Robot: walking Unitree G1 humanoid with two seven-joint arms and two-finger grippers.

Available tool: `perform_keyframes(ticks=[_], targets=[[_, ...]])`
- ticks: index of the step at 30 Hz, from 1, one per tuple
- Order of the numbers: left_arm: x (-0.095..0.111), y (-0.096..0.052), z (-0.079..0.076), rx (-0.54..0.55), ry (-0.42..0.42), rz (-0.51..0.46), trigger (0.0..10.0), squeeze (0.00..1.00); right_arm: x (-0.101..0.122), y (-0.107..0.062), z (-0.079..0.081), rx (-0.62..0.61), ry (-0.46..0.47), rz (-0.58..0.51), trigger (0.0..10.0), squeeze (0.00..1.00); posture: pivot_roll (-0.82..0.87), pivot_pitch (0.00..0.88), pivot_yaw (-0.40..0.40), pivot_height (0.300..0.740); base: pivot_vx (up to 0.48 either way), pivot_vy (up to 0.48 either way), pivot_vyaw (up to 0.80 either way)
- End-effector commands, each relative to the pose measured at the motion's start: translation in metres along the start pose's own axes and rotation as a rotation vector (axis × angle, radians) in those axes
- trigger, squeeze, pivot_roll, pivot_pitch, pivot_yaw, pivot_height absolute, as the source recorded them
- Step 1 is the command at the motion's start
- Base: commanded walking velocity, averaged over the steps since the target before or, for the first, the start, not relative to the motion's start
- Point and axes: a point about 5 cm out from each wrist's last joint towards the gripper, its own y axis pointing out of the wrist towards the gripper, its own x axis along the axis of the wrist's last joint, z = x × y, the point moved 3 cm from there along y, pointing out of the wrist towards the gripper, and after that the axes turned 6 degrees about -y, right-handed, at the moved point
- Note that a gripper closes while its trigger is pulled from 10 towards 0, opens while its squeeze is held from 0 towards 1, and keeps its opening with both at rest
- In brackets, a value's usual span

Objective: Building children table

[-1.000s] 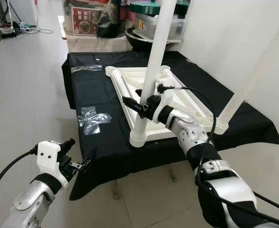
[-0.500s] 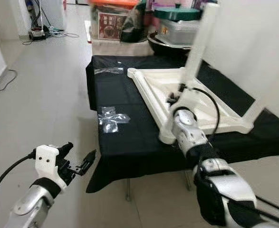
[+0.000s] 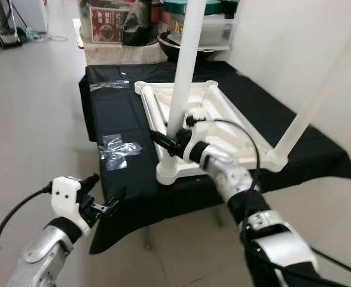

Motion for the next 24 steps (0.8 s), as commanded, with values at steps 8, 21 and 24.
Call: perform_keyframes(ticks=[8,21,24], targets=[[-0.002,0.001,-0.002,0.002,-0.016,-0.004,10.0,0.00,-0.018,0.012,0.000,-0.067,-0.041,0.108,0.0,0.00,0.17,0.000,-0.163,0.740,0.000,0.000,0.00],[-0.002,-0.002,-0.003,-0.007,-0.013,0.009,10.0,0.00,-0.069,0.006,0.010,-0.695,0.204,0.313,10.0,0.00,0.15,0.000,-0.128,0.740,0.000,0.000,0.00],[-0.002,-0.003,-0.002,-0.007,-0.014,0.009,10.0,0.00,-0.039,0.024,0.029,-0.392,0.164,0.136,10.0,0.00,0.14,0.000,-0.129,0.740,0.000,0.000,0.00]])
